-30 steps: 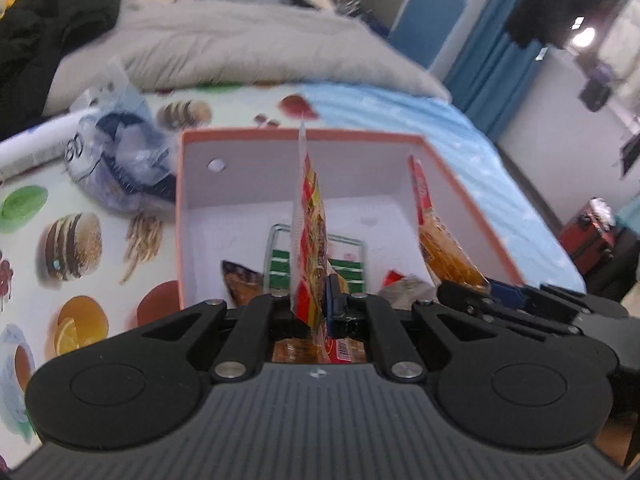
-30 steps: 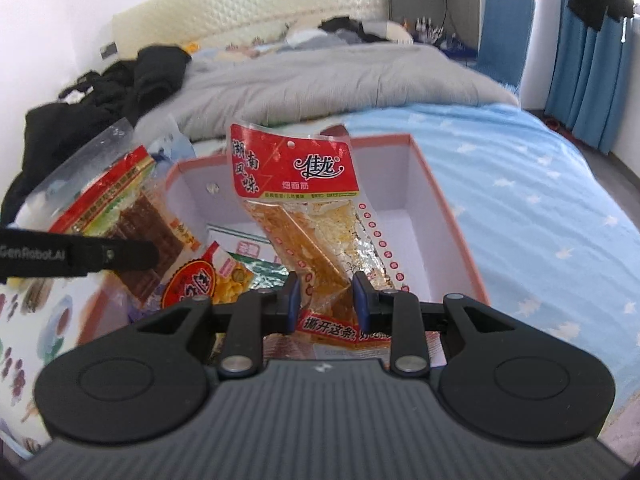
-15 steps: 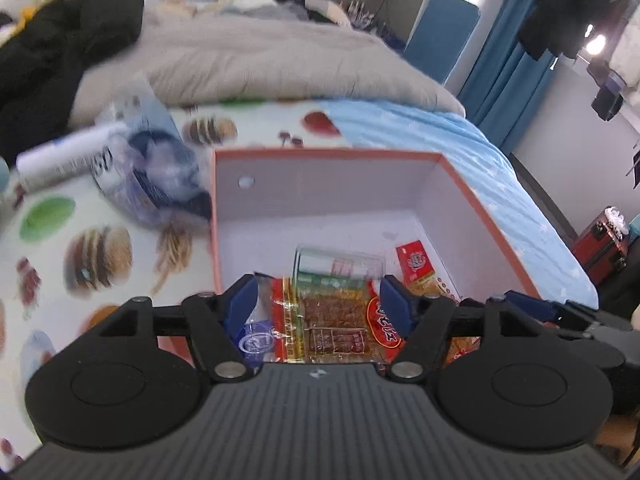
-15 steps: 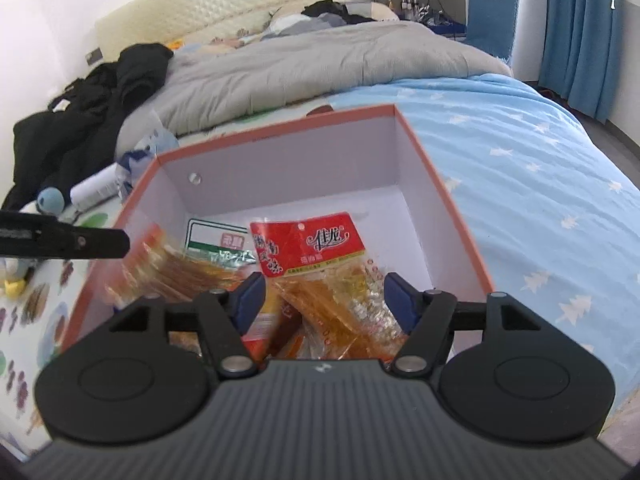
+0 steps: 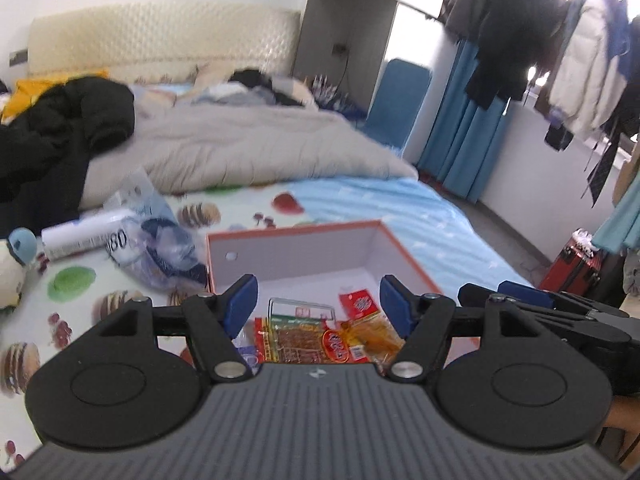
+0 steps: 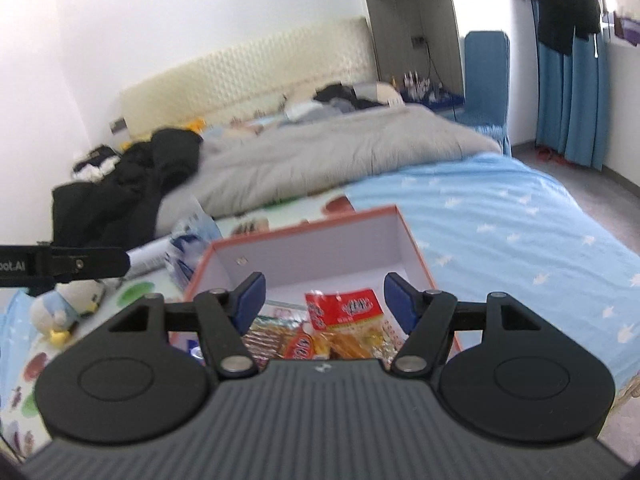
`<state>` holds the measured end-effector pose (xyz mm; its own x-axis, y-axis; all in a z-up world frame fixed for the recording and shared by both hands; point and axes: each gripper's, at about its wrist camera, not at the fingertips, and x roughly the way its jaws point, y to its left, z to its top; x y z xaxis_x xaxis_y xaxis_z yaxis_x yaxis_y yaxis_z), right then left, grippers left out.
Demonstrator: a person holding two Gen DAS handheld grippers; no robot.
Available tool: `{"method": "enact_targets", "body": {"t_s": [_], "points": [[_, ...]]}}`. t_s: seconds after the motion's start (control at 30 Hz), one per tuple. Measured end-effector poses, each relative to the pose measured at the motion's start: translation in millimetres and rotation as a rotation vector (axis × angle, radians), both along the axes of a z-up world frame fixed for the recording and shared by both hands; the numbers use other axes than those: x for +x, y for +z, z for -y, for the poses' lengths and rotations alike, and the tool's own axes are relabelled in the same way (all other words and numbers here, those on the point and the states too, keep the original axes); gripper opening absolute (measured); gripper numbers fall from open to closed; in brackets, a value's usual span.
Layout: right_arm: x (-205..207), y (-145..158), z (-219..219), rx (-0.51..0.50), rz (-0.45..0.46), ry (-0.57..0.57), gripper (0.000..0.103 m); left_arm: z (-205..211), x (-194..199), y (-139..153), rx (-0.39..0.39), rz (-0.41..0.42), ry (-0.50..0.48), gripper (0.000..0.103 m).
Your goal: Organize snacks
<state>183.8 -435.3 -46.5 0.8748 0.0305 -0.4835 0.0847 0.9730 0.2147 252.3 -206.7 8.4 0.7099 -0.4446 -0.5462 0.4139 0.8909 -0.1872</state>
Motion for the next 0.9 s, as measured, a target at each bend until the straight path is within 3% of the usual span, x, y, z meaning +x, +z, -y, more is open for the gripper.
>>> {"method": "enact_targets", "body": {"t_s": [0.43,0.9], "points": [[-76,39,-13,-0.02,0.146,-0.003,0.068,-14,-80,28,-0.001,0.097,-0.035,0.072],[-135,28,-23,-0.038,0.173,-0.029,0.068,-24,-135,15,0.041,0.13,0.005,0.072]]}}
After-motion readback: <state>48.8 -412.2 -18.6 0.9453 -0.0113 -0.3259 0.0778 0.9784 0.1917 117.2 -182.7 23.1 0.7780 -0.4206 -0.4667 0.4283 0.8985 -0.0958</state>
